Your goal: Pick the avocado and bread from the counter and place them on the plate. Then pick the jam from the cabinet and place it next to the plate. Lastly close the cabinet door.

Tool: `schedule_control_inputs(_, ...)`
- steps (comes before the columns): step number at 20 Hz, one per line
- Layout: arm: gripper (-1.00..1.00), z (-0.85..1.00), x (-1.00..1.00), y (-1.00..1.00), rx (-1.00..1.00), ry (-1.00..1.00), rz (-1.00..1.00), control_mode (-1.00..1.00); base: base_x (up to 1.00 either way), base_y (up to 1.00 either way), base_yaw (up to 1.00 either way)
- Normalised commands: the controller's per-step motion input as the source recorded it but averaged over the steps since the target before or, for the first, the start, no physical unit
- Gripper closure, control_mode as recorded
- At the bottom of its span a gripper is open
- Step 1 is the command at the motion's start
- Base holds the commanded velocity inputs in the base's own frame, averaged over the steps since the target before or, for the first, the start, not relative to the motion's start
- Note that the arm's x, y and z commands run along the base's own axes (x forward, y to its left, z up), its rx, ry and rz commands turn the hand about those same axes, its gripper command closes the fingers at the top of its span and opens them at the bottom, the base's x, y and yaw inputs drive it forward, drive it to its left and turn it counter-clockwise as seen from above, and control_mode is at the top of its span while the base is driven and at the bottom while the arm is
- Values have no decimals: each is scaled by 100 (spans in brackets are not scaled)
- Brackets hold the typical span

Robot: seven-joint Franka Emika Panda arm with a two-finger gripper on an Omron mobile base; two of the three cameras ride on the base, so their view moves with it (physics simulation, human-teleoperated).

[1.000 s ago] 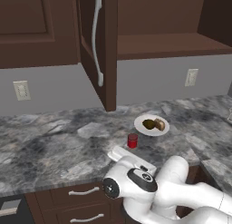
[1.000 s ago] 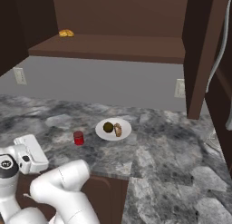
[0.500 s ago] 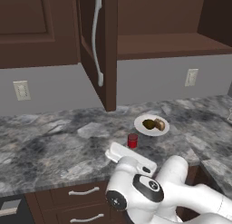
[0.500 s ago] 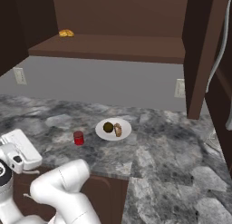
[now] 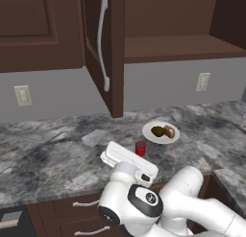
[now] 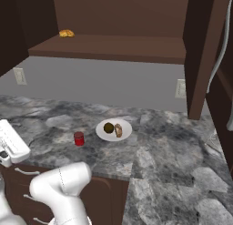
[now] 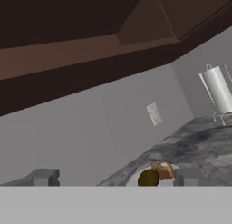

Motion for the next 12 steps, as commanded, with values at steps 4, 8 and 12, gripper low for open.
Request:
schedule_control_inputs(4,-100,45,-7,40,0,-19,-11,-100,0,0,0)
schedule_control_inputs(8,-100,25,0,42,-2,-18,-10,-100,0,0,0)
schedule_control_inputs(12,-100,18,0,45,-4,-16,-10,-100,0,0,0)
